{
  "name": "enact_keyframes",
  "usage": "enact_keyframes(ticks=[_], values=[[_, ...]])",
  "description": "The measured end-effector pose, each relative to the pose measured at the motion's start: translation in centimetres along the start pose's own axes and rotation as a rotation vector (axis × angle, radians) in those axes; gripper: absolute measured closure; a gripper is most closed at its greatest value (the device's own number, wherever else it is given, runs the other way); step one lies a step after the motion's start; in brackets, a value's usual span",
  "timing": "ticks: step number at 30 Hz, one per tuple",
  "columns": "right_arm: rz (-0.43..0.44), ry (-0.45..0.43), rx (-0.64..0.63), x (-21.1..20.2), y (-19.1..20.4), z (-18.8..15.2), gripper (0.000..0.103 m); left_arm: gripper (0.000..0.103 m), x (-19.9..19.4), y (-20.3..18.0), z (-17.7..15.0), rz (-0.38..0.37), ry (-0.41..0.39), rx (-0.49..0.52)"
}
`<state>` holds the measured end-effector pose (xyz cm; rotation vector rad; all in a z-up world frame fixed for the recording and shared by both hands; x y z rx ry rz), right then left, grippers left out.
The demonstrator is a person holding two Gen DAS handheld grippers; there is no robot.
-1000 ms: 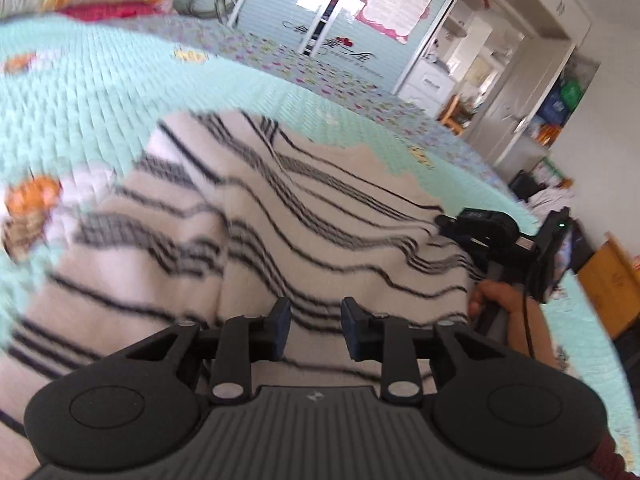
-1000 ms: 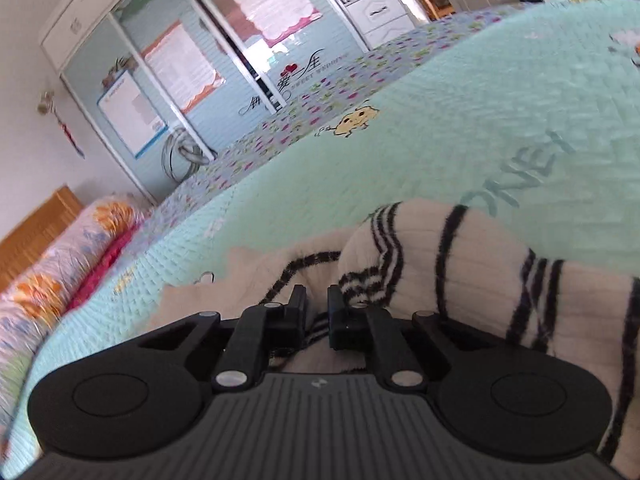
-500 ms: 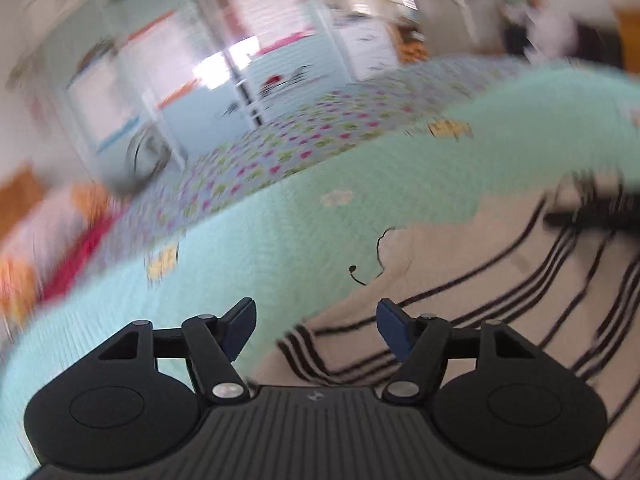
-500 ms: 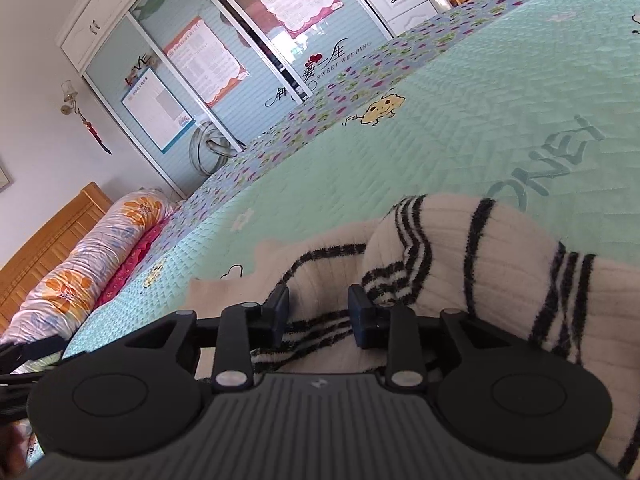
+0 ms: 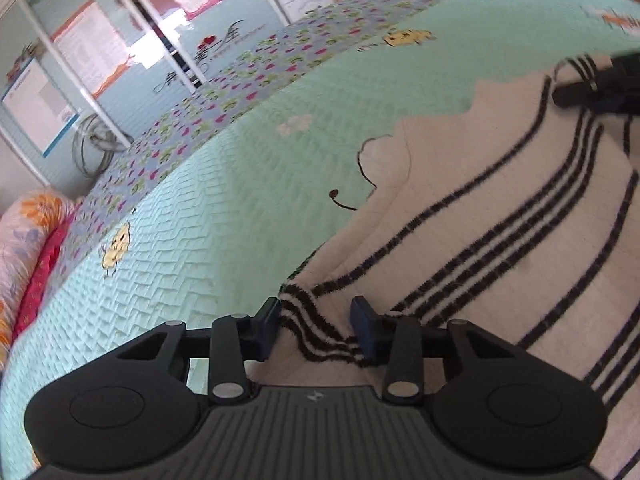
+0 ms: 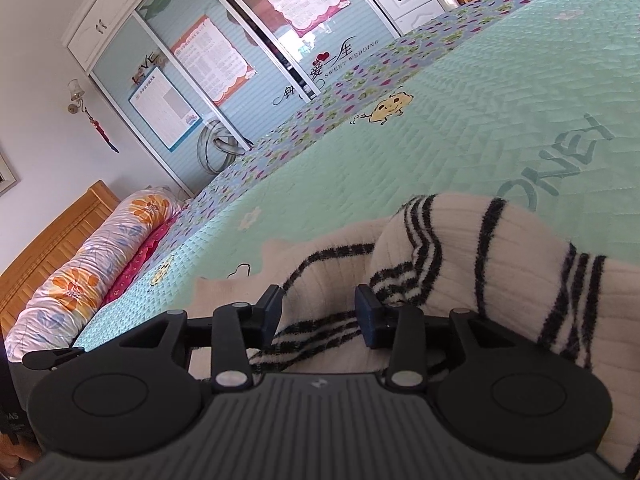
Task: Fold clothes
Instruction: 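Grasp the sweater edge with the left gripper while the right gripper holds a sleeve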
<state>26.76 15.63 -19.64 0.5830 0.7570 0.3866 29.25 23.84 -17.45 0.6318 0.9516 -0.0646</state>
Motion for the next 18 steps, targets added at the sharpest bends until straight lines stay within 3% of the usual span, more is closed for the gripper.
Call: enact_keyframes(ticks=[3,5,8,11,14,18], values=[[0.003,-0.001,-0.001,-0.1,0.0,-0.1,0.060,0.084,0.2,1.2,0.1,-0.108,0.015,-0.068],[0.005,-0.001,-0.002,-0.1,0.0,-0.1,0.059,0.095,0.1,1.4,0.1,-0.132,0.020,-0.097],[0.009,-0.002,-0.002,-0.1,0.1,-0.1,0.059,0.097,-0.3,1.3,-0.1,-0.127,0.009,-0.102],[0.013,-0.003,-0.001,-0.1,0.2,-0.1,0.058,0.098,-1.7,2.8,0.5,-0.123,-0.040,-0.195],[0.033,-0.012,0.001,-0.2,0.2,-0.1,0.053,0.098,-2.1,5.8,2.4,-0.068,-0.084,-0.291],[0.064,-0.025,0.004,-0.3,0.2,-0.1,0.046,0.098,1.7,7.3,3.9,0.020,-0.002,-0.350]])
Point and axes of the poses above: each gripper's, at about its wrist camera, not at the fingertips, and x roughly the way its jaws point, y to its left, z to its top, the point moved 1 cm from there along x, roughly the way its jaws point, and after that the axes turned 13 degrees about y, right-handed, at the moved point
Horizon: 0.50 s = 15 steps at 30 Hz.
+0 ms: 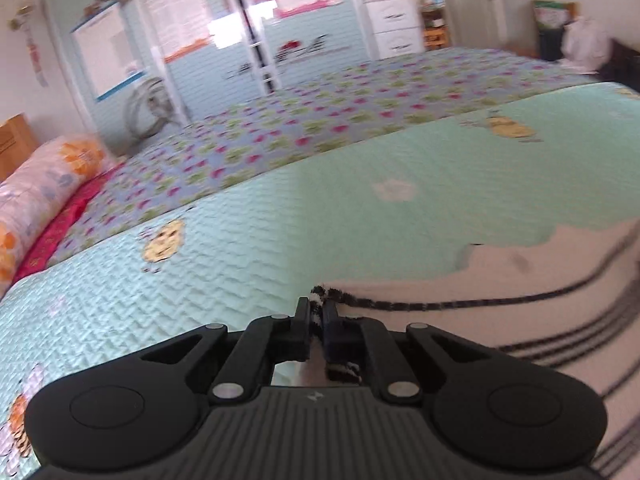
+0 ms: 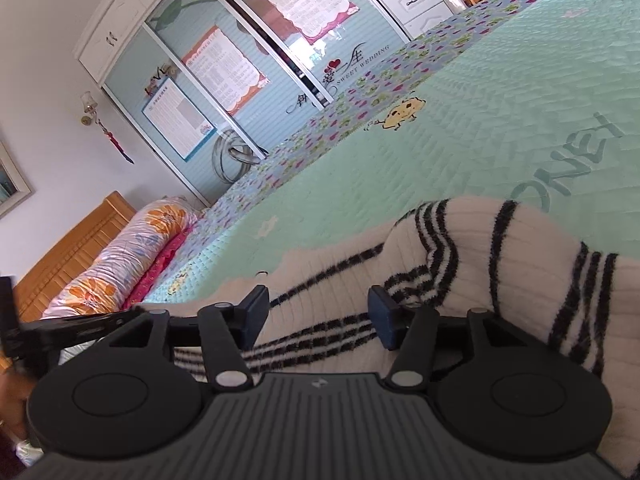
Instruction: Fold clothes
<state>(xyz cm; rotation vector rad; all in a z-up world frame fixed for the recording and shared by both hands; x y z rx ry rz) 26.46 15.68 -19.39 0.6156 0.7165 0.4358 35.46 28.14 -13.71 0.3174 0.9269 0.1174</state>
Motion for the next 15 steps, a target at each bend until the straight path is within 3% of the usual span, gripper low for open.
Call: enact_keyframes(ticks=[3,6,8,10,11,12,15], values=[[0.008,0.001,-0.011,0.0,0.1,0.0,0.042,0.098,3.6,-2.4,-1.5,0.077,0.090,0.068],[0.012,0.005,-0.015,0.0,0.1,0.1,0.040,0.097,3.3,-2.7,-2.4,0.104,0.049,0.022],[0.015,0.008,-0.018,0.1,0.2,0.1,0.038,0.087,2.5,-1.7,-2.5,0.078,0.042,-0.040],[0.016,0.011,-0.021,0.1,0.2,0.1,0.038,0.050,1.8,-1.0,-2.6,0.105,0.049,-0.078],[0.017,0.011,-0.022,0.1,0.2,0.1,0.037,0.042,1.3,-0.6,-2.7,0.118,0.050,-0.106],[0.019,0.012,-0.021,0.1,0.2,0.1,0.037,0.035,0.9,-0.1,-2.7,0.127,0.051,-0.136],[0.023,0.012,-0.019,0.1,0.2,0.0,0.036,0.035,-1.1,0.8,-3.1,0.107,0.031,-0.227]])
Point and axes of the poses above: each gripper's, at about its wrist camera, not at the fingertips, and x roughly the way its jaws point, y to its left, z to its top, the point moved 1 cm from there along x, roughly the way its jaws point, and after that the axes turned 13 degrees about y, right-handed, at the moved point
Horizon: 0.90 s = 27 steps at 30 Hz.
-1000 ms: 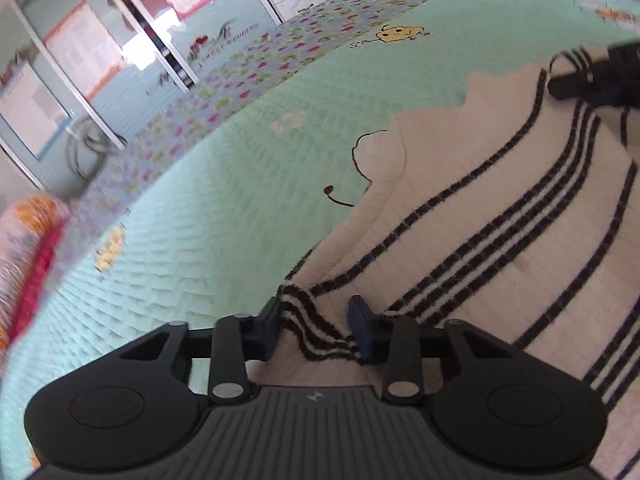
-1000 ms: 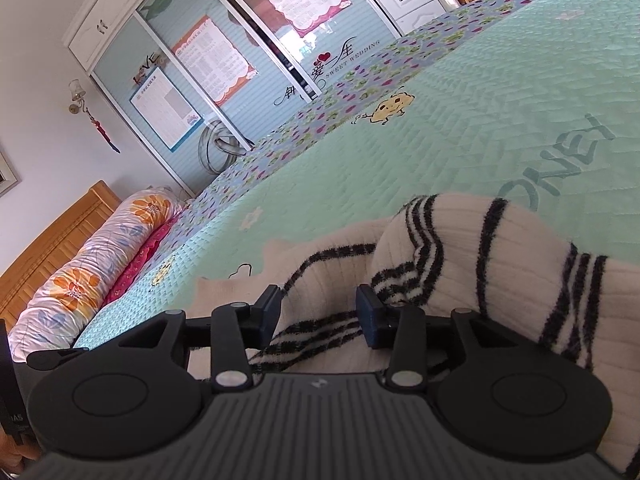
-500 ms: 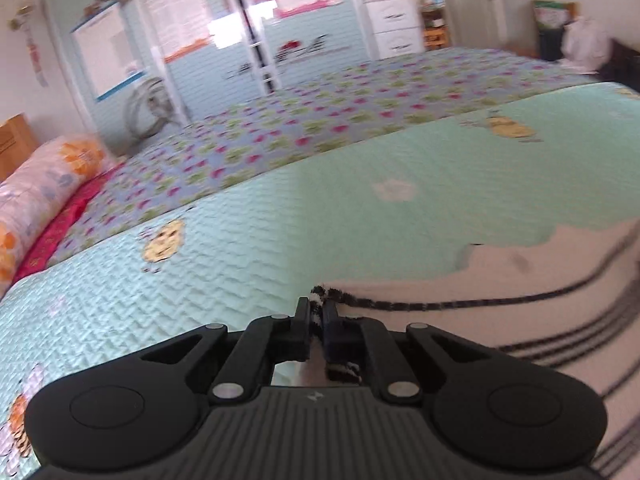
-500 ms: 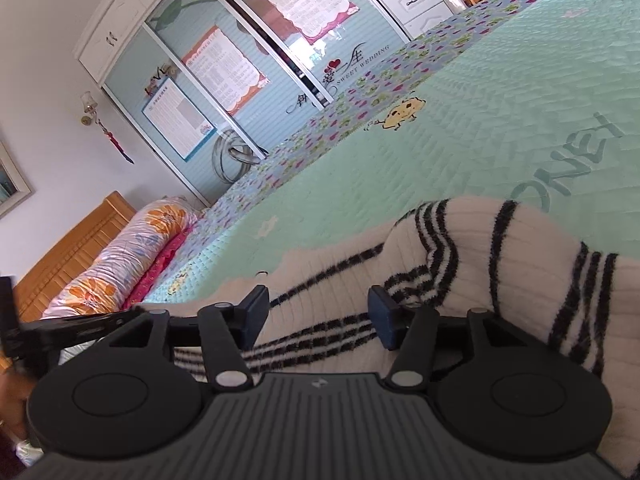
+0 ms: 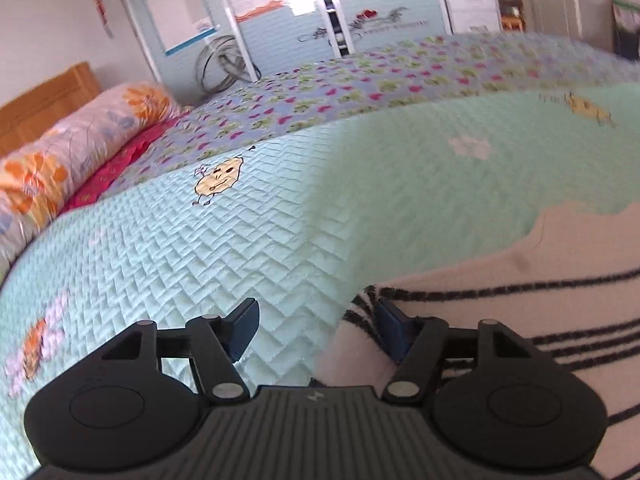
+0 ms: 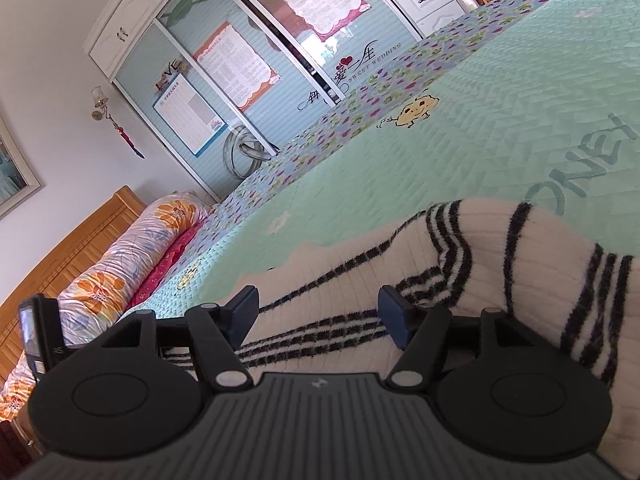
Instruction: Fold clothes
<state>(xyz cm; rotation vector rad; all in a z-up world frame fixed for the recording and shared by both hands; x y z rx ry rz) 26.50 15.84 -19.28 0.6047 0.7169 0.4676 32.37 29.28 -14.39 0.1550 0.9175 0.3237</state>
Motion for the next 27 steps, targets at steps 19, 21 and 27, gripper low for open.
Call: enact_keyframes(ticks=[19,21,27], values=[[0.016,0.001,0.009,0.0,-0.2,-0.1,0.035,0.016,1.7,-8.9,0.4,-0.126,0.054,0.046],[0.025,-0.001,0.018,-0.1,-0.3,-0.1,0.035,0.016,2.1,-8.6,0.8,-0.117,0.047,0.021],[0.040,-0.006,0.033,-0.1,-0.5,-0.1,0.035,0.041,-2.2,-11.3,0.2,-0.157,-0.123,0.138]])
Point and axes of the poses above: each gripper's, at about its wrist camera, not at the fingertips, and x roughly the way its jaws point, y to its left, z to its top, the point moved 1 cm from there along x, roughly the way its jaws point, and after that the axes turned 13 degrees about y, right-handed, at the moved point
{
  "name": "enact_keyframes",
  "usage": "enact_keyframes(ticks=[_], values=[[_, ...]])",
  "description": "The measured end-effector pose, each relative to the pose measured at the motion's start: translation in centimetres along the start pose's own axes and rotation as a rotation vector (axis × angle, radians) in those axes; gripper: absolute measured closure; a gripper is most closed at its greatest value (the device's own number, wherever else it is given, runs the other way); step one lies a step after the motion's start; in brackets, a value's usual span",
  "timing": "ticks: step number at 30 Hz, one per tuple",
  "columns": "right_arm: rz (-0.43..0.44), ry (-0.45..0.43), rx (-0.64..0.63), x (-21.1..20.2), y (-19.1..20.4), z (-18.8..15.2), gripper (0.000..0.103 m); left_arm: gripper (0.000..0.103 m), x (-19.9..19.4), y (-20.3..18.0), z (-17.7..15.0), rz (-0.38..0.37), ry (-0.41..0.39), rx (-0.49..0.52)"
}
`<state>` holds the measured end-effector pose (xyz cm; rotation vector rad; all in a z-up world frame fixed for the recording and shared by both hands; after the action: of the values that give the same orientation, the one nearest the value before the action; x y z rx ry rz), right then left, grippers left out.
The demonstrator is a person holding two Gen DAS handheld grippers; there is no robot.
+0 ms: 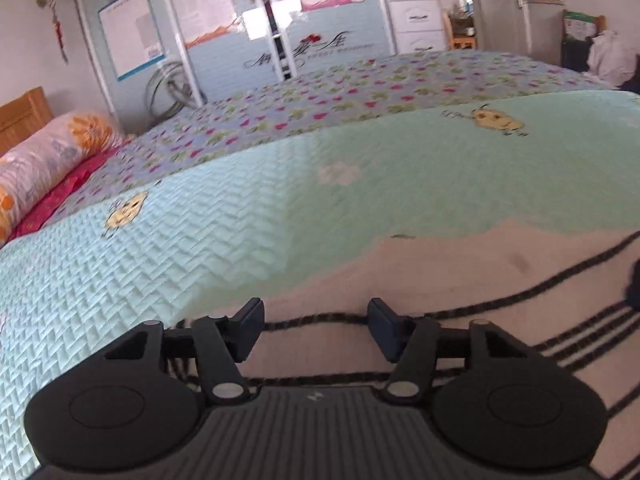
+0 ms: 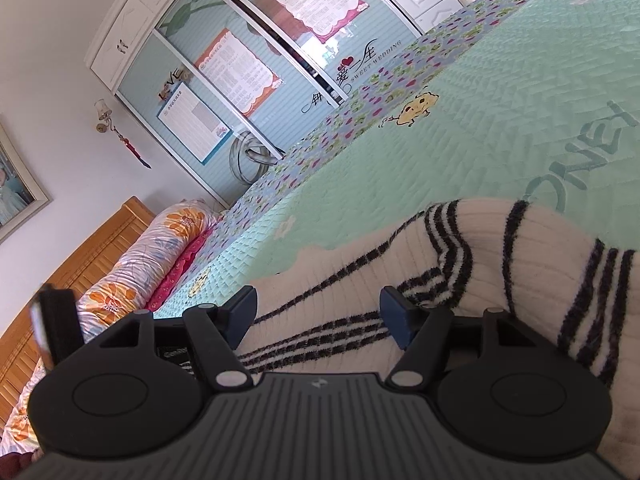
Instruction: Fold clothes
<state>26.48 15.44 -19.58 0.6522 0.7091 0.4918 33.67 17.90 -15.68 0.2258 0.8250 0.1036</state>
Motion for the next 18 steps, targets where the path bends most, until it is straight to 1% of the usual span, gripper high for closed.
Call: enact_keyframes(ticks=[2,3,5,6,8,10,12,15,17,18], values=[[-0.002,0.000,-0.002,0.0,0.1,0.0,0.035,0.040,0.1,-1.3,0.8,0.056,-0.031,0.059],[0.001,0.000,0.000,-0.1,0.0,0.0,0.035,0.040,0.7,-1.7,1.3,0.100,-0.017,0.082],[0.002,-0.001,0.001,-0.1,0.0,0.0,0.035,0.040,2.3,-1.0,1.9,0.125,0.036,0.077],[0.001,0.000,0.000,-0.1,0.0,-0.1,0.035,0.039,3.0,-0.1,2.2,0.099,0.059,0.054],[0.000,0.000,-0.001,0.0,0.1,0.0,0.035,0.039,3.8,2.2,2.5,0.017,0.079,-0.034],[0.000,0.000,-0.002,0.0,0.1,0.0,0.034,0.038,4.3,3.9,2.8,-0.097,0.090,-0.088],[0.000,0.001,-0.003,0.0,0.1,0.1,0.034,0.038,4.7,4.6,3.2,-0.182,0.099,-0.100],[0.001,0.001,-0.003,0.1,0.1,0.1,0.034,0.038,5.7,5.1,3.9,-0.345,0.142,-0.117],[0.002,0.001,-0.004,0.1,0.1,0.1,0.033,0.038,6.3,5.0,4.3,-0.414,0.158,-0.126],[0.002,0.001,-0.004,0.1,0.1,0.1,0.033,0.038,6.6,4.9,4.5,-0.429,0.164,-0.121]])
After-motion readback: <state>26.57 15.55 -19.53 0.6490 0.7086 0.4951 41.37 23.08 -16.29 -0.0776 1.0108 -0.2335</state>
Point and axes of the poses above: each gripper's, at about its wrist camera, not at the fingertips, and x roughly the way its jaws point, y to its left, z to its top, the point moved 1 cm from there along x, roughly the way its jaws point, and after that the axes turned 13 degrees about y, right-handed, at the moved point
